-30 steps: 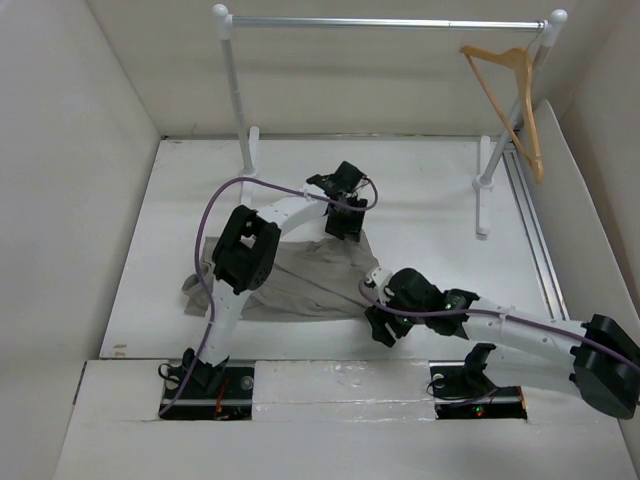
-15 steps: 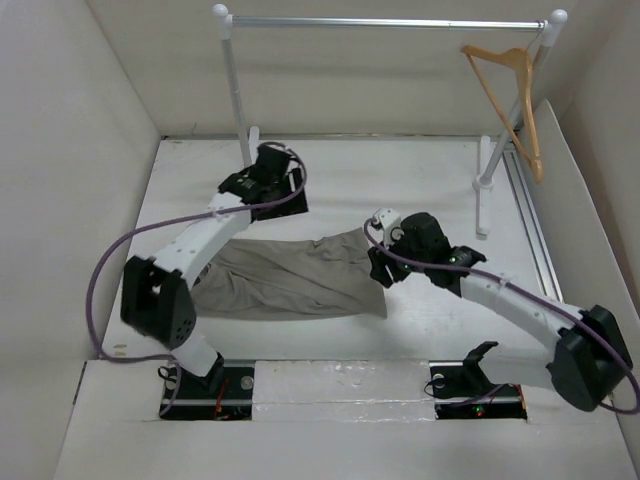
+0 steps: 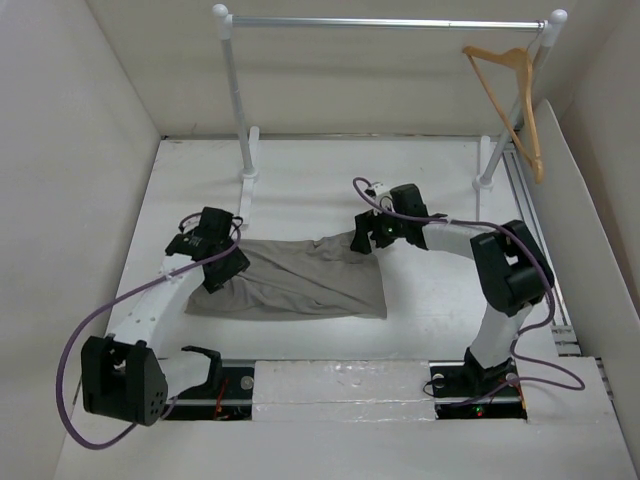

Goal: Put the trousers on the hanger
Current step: Fold the trousers

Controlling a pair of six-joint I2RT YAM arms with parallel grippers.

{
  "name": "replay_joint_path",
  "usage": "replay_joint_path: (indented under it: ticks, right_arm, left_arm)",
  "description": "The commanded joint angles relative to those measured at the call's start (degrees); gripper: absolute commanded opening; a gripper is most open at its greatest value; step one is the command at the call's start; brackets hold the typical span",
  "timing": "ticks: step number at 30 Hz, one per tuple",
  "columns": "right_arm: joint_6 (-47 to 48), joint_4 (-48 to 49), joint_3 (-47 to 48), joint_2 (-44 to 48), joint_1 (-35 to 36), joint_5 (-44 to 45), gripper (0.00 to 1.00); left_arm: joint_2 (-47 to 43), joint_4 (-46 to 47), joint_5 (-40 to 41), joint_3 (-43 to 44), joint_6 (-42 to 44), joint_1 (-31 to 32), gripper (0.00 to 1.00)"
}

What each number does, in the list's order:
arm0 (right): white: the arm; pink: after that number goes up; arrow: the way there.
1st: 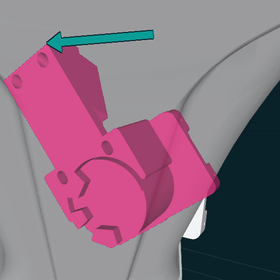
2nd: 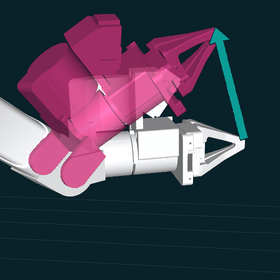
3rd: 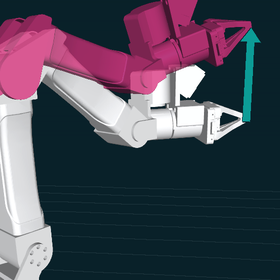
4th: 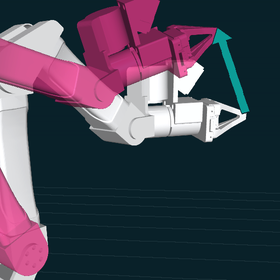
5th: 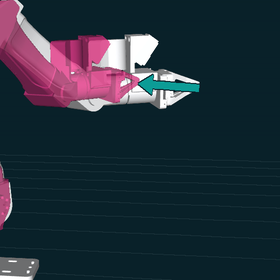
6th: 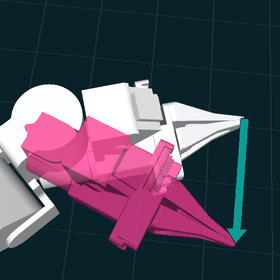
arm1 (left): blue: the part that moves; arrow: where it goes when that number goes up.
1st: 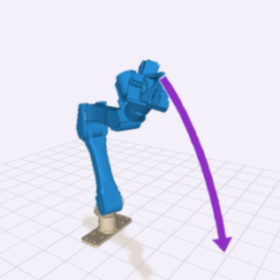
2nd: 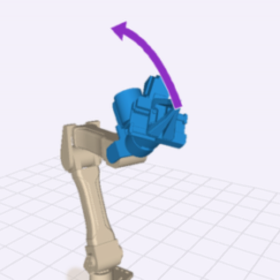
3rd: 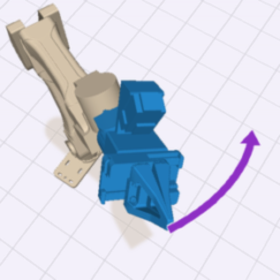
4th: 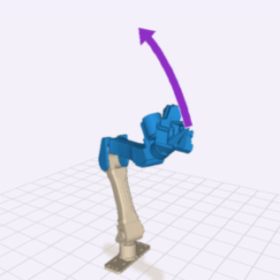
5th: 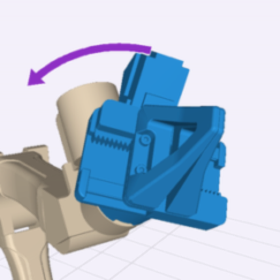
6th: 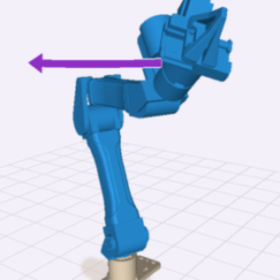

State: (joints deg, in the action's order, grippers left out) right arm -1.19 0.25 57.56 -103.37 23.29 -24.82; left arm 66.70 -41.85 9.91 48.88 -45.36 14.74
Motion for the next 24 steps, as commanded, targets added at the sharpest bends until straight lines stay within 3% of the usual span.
replay_joint_path:
  ticks: [1,4,7,8,13,14,16,17,18,19,24]
  right_arm:
    - [-4.4,9.0,0.3,-1.9,-0.3,-4.6,0.85]
    - [-6.8,12.7,-1.1,-3.4,-0.9,-7.1,0.82]
    - [-8.3,14.1,-0.9,-4.7,-0.9,-7.8,0.66]
    - [-8.8,14.5,-0.8,-5.1,-0.9,-8.1,0.54]
    - [-9.4,15.4,-0.7,-6.0,-2.2,-9.8,0.19]
    - [-9.4,15.4,-1.0,-6.0,-3.7,-9.8,0.12]
    - [-9.1,15.0,-1.0,-5.6,-5.0,-10.2,0.01]
    - [-9.1,15.0,-1.2,-5.3,-6.4,-10.2,0.0]
    - [-9.2,15.2,-1.7,-4.9,-7.1,-10.0,0.0]
    - [-9.3,16.4,-1.8,-4.6,-7.9,-10.2,0.0]
    - [-10.5,18.4,-2.3,-4.2,-13.5,-10.1,0.0]
  left_arm:
    - [-2.5,-0.6,-2.6,-3.1,-2.4,-3.1,0.57]
    - [-1.7,-1.0,-2.1,-3.8,-2.4,-3.1,0.57]
    - [0.5,1.3,-0.5,-3.7,-2.5,-3.1,0.58]
    - [1.4,1.9,0.4,-3.3,-2.5,-3.1,0.58]
    - [8.9,6.2,0.6,-2.4,-0.7,-3.1,0.55]
    - [9.5,6.8,0.6,-2.5,-0.3,-3.1,0.53]
    - [10.6,8.9,1.0,-2.7,0.7,-3.1,0.36]
    - [10.9,9.5,0.7,-2.7,1.2,-3.1,0.28]
    - [11.4,10.0,0.8,-2.3,1.6,-3.1,0.07]
    - [12.5,11.0,1.0,-1.9,2.0,-3.1,0.0]
    - [17.5,11.2,0.5,6.6,4.5,-3.1,0.0]
